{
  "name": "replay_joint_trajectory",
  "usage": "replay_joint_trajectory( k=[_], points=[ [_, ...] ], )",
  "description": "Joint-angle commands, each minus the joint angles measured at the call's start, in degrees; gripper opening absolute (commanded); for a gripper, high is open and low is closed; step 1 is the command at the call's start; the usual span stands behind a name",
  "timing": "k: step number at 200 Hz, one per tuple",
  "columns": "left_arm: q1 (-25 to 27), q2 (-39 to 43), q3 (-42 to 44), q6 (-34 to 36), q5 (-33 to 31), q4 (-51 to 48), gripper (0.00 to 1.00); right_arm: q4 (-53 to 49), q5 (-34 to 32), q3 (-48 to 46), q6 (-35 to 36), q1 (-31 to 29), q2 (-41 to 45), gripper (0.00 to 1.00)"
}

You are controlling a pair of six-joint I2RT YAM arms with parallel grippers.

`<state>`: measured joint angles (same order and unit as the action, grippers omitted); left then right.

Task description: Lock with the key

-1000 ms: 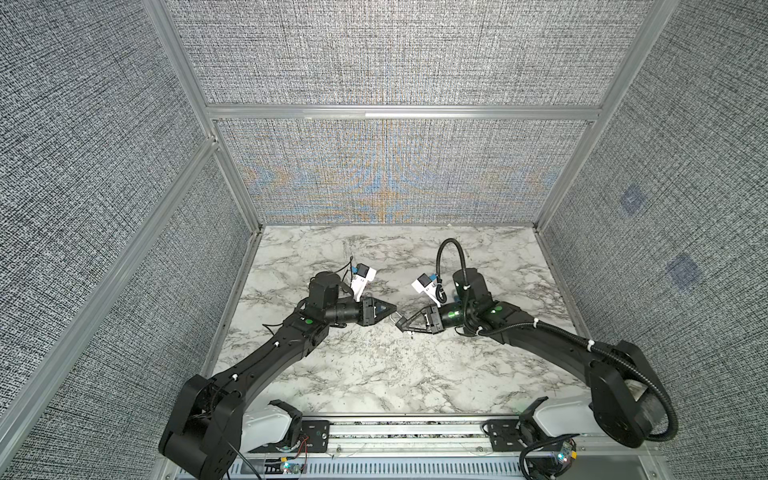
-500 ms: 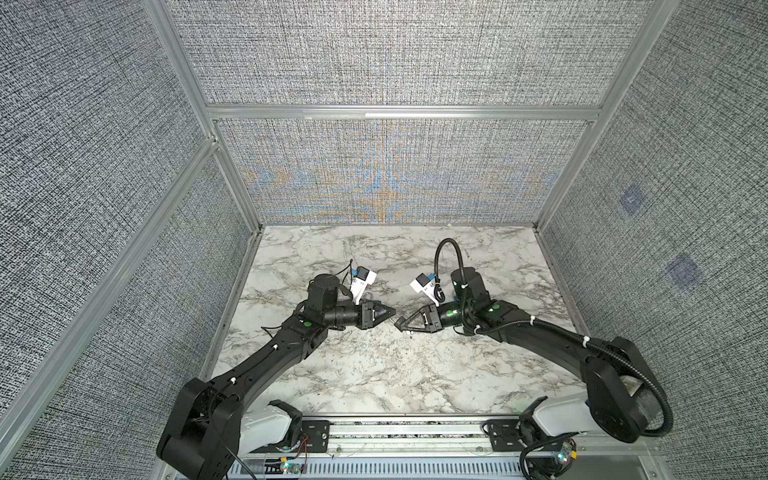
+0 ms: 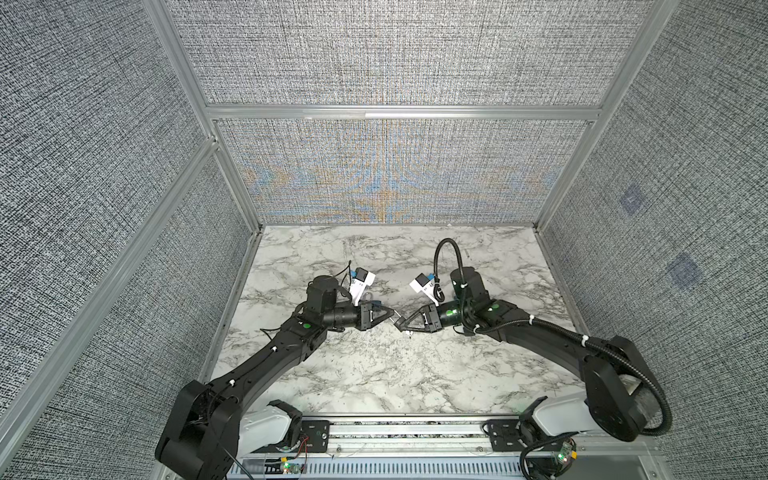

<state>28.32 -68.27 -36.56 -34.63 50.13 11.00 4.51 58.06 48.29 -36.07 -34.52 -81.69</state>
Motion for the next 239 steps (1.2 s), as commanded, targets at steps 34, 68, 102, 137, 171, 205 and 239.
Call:
replay_joint_trajectory(
  k=[34, 68, 102, 137, 171, 205, 239],
  points=[
    [0.0, -0.8, 0.6, 1.1, 0.4, 0.2, 0.00, 8.6, 3.1, -0.1, -5.4, 0.0, 0.0, 0.00],
    [0.0, -1.0, 1.4, 1.1, 0.3, 0.7, 0.00, 11.5, 3.8, -0.7, -7.9, -0.1, 0.6, 0.00],
    [0.1, -0.7, 1.9, 0.6, 0.7, 1.4, 0.00, 11.4, 2.8, 0.0, -8.5, -0.1, 0.3, 0.00],
    [0.2, 0.6, 2.9, 0.0, 1.0, 1.9, 0.00, 9.7, -0.4, 0.7, -7.7, -0.1, 0.1, 0.00],
    [0.3, 2.7, 4.2, -1.1, 1.0, 2.2, 0.00, 10.3, -1.7, 1.3, -8.2, 0.0, -0.8, 0.00],
    [0.6, 4.6, 6.0, -2.6, 0.7, 3.5, 0.00, 11.8, -2.9, 2.1, -9.1, -0.2, -2.3, 0.00],
    [1.1, 5.4, 7.6, -3.8, 1.0, 5.3, 0.00, 12.2, -3.5, 3.5, -9.2, -0.5, -4.1, 0.00]
  ],
)
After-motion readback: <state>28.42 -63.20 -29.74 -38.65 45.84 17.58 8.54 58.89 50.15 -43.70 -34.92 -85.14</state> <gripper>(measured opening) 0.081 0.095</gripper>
